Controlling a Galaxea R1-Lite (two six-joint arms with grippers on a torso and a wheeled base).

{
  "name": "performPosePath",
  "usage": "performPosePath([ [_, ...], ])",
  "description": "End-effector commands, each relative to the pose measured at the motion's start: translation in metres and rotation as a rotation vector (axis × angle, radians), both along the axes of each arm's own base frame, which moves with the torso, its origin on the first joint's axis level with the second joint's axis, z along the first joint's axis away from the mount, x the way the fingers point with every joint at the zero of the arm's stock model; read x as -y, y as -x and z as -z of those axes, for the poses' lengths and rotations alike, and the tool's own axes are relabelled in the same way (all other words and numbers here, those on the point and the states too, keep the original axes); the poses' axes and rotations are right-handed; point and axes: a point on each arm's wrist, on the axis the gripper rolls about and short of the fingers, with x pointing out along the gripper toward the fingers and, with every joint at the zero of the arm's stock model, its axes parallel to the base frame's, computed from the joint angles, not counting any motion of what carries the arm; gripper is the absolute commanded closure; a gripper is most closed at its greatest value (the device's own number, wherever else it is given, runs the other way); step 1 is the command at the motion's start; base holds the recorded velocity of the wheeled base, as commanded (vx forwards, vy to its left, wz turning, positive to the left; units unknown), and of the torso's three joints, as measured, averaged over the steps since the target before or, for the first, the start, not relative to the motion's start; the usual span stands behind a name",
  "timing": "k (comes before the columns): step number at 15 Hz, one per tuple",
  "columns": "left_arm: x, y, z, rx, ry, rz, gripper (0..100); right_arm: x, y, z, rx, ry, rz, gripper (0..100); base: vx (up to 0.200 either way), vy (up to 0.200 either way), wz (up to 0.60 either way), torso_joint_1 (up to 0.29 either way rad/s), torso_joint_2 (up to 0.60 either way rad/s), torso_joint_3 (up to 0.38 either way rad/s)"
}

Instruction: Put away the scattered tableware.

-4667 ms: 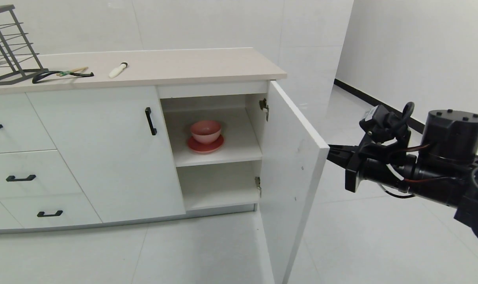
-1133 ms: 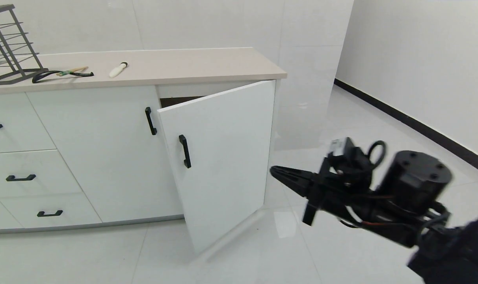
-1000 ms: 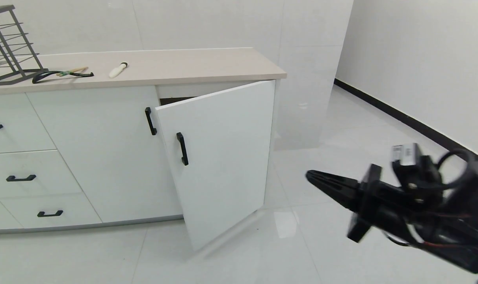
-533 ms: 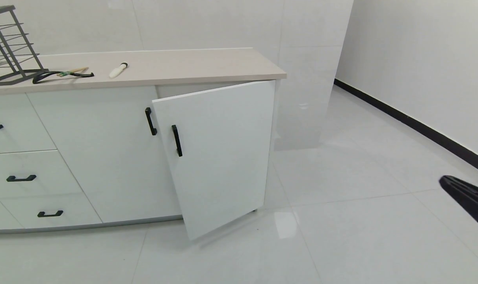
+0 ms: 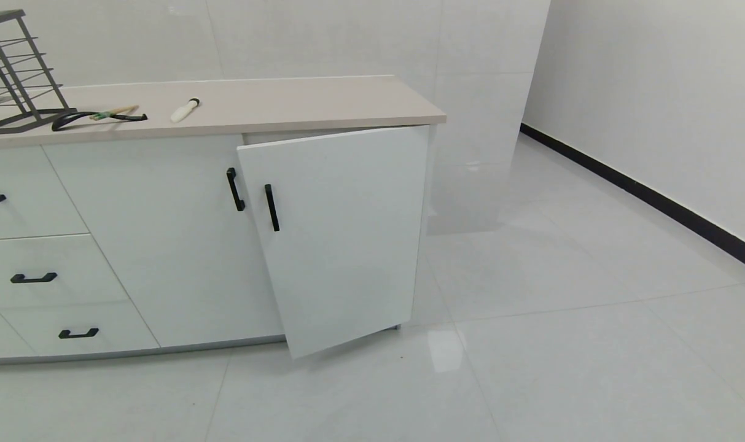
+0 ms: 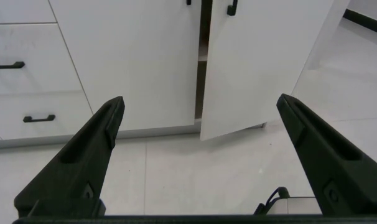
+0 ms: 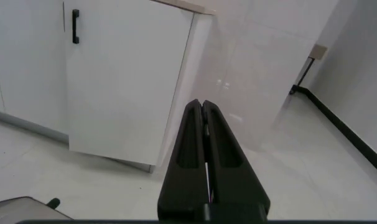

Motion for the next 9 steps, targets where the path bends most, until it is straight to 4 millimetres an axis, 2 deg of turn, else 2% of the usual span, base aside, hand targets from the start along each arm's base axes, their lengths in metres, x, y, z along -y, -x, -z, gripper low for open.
performPosePath([
  [1, 0.000, 0.000, 0.000, 0.000, 0.001, 0.000, 0, 0.000, 0.017, 0.016, 0.083, 0.003, 0.005, 100, 0.000, 0.000, 0.00, 0.000, 0.00, 0.000],
  [4, 0.000, 0.000, 0.000, 0.000, 0.001, 0.000, 0, 0.001, 0.016, 0.027, -0.013, -0.020, 0.062, 100, 0.000, 0.000, 0.00, 0.000, 0.00, 0.000],
  [5, 0.000, 0.000, 0.000, 0.000, 0.001, 0.000, 0, 0.004, 0.014, 0.042, -0.169, -0.057, 0.203, 100, 0.000, 0.000, 0.00, 0.000, 0.00, 0.000],
  [6, 0.000, 0.000, 0.000, 0.000, 0.002, -0.001, 0, 0.005, 0.014, 0.041, -0.179, -0.102, 0.240, 100, 0.000, 0.000, 0.00, 0.000, 0.00, 0.000],
  [9, 0.000, 0.000, 0.000, 0.000, 0.002, -0.001, 0, 0.008, 0.014, 0.045, -0.222, -0.218, 0.357, 100, 0.000, 0.200, 0.00, -0.003, 0.00, 0.004],
])
